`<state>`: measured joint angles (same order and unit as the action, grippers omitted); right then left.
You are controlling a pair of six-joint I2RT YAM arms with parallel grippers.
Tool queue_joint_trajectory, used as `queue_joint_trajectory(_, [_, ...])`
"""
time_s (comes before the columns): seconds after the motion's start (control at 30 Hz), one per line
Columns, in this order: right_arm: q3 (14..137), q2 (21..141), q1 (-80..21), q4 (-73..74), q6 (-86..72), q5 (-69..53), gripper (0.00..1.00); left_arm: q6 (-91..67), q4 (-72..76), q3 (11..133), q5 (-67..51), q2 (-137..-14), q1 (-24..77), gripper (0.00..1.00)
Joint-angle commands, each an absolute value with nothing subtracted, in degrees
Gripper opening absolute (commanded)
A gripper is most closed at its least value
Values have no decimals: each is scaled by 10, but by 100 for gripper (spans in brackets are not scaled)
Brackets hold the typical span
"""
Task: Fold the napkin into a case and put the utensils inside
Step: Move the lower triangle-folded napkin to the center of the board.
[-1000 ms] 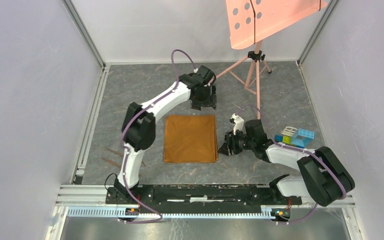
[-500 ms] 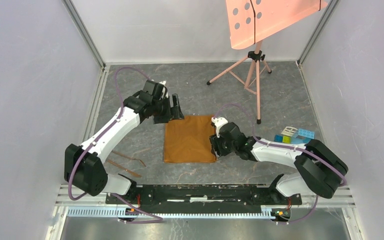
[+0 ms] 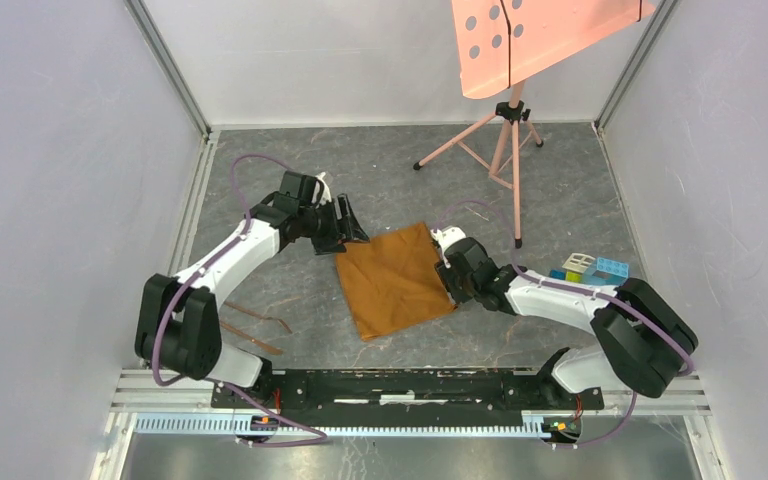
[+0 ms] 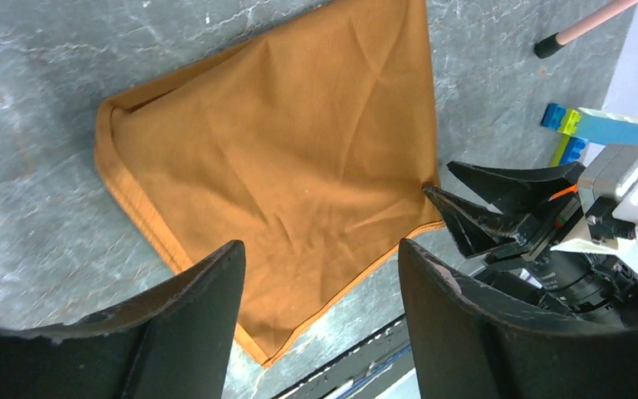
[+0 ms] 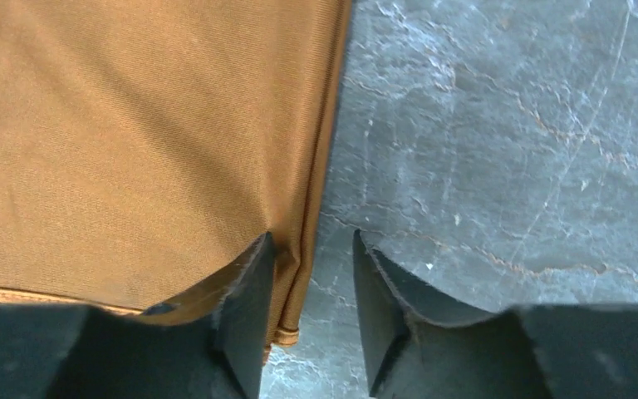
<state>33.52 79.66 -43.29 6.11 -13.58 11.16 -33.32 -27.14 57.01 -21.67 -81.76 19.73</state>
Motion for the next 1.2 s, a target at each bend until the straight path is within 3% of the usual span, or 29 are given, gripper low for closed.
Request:
queue_joint_trajectory(0.0, [353,771,-420,168,-82,110,50,-378,-192,574,-263,-863,196,71])
queue_joint_trajectory(0.1, [373,752,-423,191,-84,79,54,-386,-176,580,-262,-888,197,65])
queue_joint_trajectory(0.4, [330,728,-425,182,-82,31,58,-367,-180,588,-217,-940,196,64])
queue_joint_trajectory(0.5, [316,725,-425,175,-82,39,53,-358,-185,599,-198,-965,197,63])
queue_joint_trajectory(0.63, [300,717,-424,166,-81,73,37,-353,-182,616,-180,-999,197,58])
queue_joint_trajectory(0.83, [308,722,-424,170,-72,102,26,-334,-215,628,-120,-1022,200,51])
queue_joint_trajectory(0.93, [335,711,-424,189,-72,89,27,-323,-239,625,-91,-971,213,52])
queue_joint_trajectory(1.07, [356,697,-424,197,-79,46,41,-329,-260,640,-138,-922,228,55])
queue_joint_trajectory(1.17, [347,695,-420,194,-84,43,46,-346,-246,644,-172,-915,236,57])
